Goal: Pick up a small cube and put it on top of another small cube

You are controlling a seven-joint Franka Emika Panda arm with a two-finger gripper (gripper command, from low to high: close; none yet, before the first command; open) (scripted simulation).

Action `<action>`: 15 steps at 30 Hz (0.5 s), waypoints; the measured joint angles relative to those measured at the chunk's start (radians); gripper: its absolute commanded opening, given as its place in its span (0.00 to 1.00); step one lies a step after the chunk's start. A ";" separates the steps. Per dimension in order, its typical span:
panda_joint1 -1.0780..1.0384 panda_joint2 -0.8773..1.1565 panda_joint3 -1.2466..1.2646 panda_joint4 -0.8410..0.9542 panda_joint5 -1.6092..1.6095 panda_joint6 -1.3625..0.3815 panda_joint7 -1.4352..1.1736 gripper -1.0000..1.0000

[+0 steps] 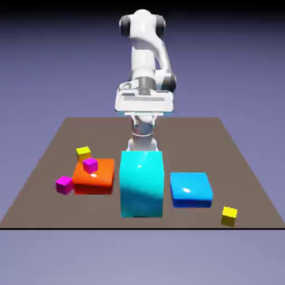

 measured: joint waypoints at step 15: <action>0.083 0.544 0.178 0.421 -0.084 -0.299 0.497 0.50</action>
